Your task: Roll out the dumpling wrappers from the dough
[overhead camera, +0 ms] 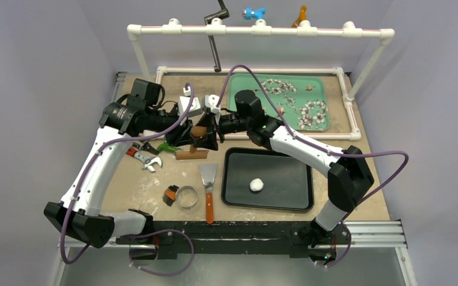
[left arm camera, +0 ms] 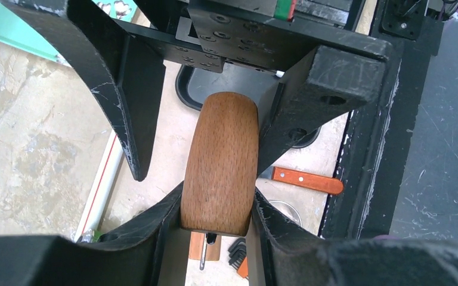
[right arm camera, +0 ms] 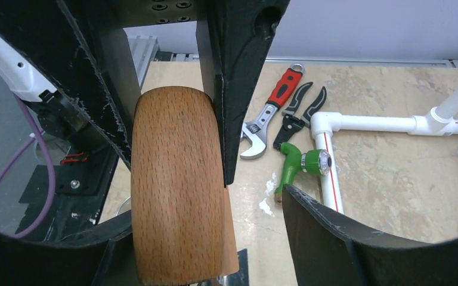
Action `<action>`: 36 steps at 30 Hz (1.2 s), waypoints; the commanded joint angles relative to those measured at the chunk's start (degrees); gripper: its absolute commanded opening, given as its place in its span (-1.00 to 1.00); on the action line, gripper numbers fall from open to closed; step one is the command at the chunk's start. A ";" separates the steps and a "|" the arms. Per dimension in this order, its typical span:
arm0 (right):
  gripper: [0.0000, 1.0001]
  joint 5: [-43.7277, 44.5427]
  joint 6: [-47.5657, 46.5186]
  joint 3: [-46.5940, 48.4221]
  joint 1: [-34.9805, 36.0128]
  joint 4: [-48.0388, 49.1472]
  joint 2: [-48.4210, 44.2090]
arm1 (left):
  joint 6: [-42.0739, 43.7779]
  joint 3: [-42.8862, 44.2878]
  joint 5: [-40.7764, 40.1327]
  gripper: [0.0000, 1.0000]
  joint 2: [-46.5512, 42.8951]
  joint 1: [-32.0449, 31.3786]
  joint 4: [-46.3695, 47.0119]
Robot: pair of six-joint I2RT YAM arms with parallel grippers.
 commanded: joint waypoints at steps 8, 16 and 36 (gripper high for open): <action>-0.75 -1.81 4.55 -1.39 1.21 10.54 1.63 | -3.61 0.20 5.96 -1.00 -0.13 -1.04 6.82; -1.00 1.83 12.09 -8.46 0.66 21.06 0.35 | -5.12 -5.48 4.75 -1.00 0.11 -0.61 12.43; -1.00 22.57 26.07 -23.90 -3.09 36.86 5.58 | -7.46 -15.38 -0.54 0.25 11.94 0.15 27.38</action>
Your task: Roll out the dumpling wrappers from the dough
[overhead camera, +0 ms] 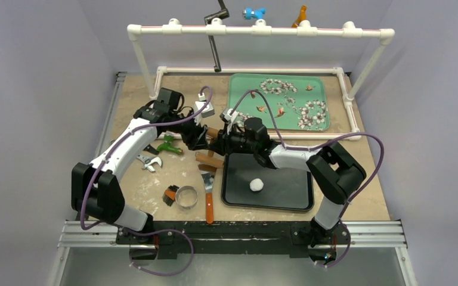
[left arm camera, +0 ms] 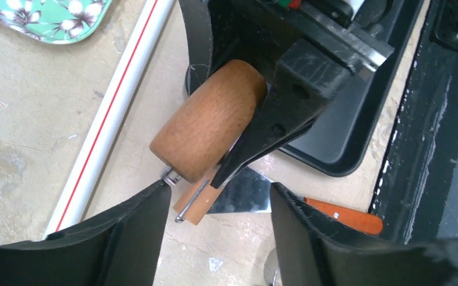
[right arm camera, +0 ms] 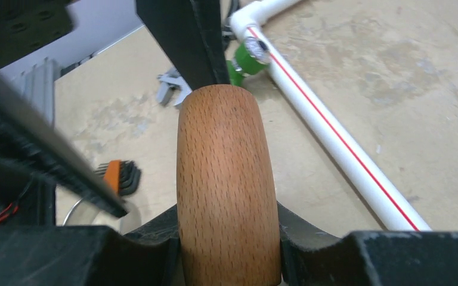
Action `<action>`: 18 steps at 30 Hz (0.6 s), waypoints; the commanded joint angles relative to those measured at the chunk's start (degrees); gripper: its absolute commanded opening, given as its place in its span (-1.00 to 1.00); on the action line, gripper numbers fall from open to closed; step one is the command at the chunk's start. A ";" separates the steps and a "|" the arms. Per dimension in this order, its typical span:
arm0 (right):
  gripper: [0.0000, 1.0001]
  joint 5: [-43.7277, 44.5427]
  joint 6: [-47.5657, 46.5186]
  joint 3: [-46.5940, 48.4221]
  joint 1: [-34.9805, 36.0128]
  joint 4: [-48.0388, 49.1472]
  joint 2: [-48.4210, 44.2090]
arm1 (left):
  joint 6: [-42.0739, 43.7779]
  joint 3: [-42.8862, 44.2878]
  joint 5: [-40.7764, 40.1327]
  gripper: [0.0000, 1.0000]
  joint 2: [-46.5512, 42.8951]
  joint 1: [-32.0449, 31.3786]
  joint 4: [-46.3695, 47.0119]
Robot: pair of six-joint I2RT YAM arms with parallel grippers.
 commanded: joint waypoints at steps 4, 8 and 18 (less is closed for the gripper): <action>-1.00 6.04 7.73 -0.88 -1.75 11.17 3.44 | -2.63 -0.01 -2.81 0.76 1.86 1.17 6.99; -1.00 8.94 12.59 -1.29 -3.11 12.16 3.79 | -3.87 -0.91 -4.55 1.00 -0.94 2.73 9.92; -1.00 12.47 29.67 -0.38 -3.35 16.33 1.88 | -3.52 -12.92 -12.91 0.89 -7.61 0.96 22.33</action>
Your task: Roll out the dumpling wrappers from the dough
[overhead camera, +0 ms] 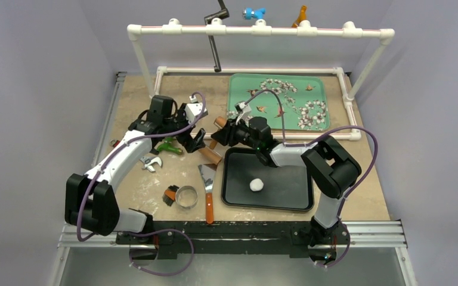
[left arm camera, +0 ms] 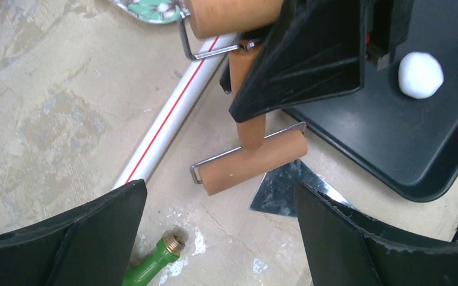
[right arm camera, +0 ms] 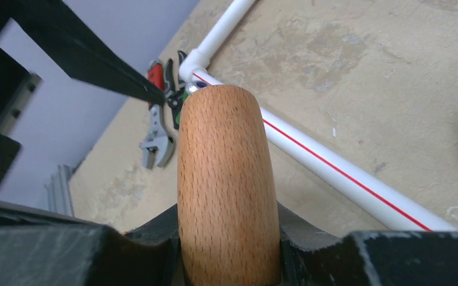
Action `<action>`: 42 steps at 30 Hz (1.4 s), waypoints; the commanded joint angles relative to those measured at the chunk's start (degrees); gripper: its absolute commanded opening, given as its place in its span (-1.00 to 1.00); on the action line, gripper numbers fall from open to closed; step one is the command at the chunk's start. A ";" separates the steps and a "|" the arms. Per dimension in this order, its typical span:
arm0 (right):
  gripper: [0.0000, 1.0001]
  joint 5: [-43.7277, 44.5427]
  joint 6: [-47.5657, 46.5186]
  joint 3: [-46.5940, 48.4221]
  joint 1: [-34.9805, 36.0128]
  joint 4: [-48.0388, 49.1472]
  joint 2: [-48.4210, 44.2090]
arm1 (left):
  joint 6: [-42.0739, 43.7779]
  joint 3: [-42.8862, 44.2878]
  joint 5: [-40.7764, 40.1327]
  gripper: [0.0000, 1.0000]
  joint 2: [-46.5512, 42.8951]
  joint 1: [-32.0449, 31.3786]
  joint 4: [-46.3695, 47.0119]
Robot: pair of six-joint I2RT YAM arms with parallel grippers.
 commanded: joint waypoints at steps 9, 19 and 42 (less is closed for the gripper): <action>-1.00 1.35 18.98 -1.24 0.88 16.70 -5.67 | 0.31 -10.61 -4.41 0.81 -4.47 -3.91 21.20; -1.00 3.63 19.79 -1.74 3.64 18.46 -7.68 | -2.04 -8.61 -3.81 0.66 -2.93 -5.31 22.50; -1.00 4.50 20.86 -0.45 3.89 15.16 -8.09 | -1.80 -8.52 -6.03 -1.00 -5.48 -6.23 19.89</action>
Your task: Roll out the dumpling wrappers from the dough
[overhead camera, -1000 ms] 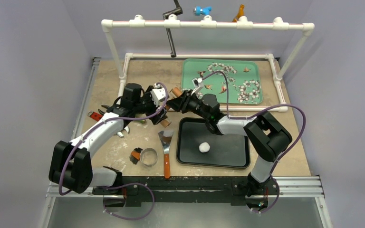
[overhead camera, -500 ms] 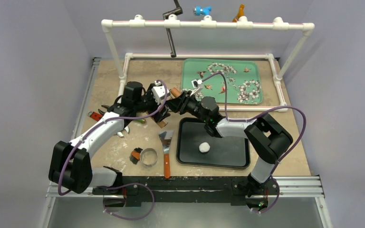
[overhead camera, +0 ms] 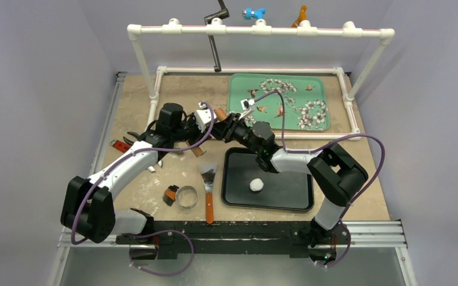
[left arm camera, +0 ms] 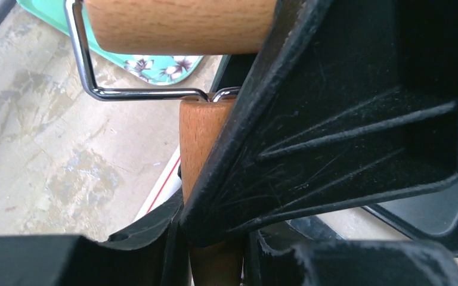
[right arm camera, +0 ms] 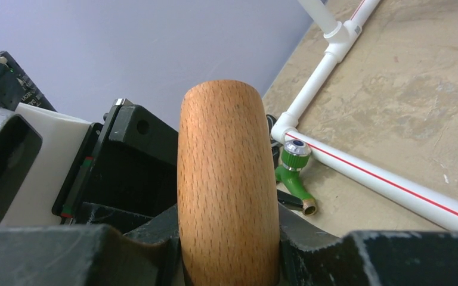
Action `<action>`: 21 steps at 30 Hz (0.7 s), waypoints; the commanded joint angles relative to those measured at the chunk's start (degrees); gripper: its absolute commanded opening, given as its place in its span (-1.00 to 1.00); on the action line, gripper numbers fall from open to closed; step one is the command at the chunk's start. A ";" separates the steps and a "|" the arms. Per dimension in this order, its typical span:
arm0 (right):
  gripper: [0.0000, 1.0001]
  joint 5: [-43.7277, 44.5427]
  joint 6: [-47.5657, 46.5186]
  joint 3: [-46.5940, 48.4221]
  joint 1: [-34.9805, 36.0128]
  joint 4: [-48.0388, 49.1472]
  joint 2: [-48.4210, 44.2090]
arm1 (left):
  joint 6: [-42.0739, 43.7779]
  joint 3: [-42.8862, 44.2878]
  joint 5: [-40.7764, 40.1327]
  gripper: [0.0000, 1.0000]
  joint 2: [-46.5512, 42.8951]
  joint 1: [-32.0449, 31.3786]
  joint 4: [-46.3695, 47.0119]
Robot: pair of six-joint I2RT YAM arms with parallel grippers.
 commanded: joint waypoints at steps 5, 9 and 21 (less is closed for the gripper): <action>0.33 -6.27 -11.83 3.86 -1.20 -14.52 -8.77 | 6.44 0.36 1.57 -1.00 -3.83 1.32 -3.31; 0.98 -10.85 -20.55 7.75 -2.25 -30.99 -12.72 | 9.98 0.88 2.36 -1.00 -4.34 1.30 -6.83; 0.98 -26.24 -14.42 9.35 -8.69 -31.83 -12.99 | 11.74 1.52 2.91 -1.00 -6.60 -1.39 -8.52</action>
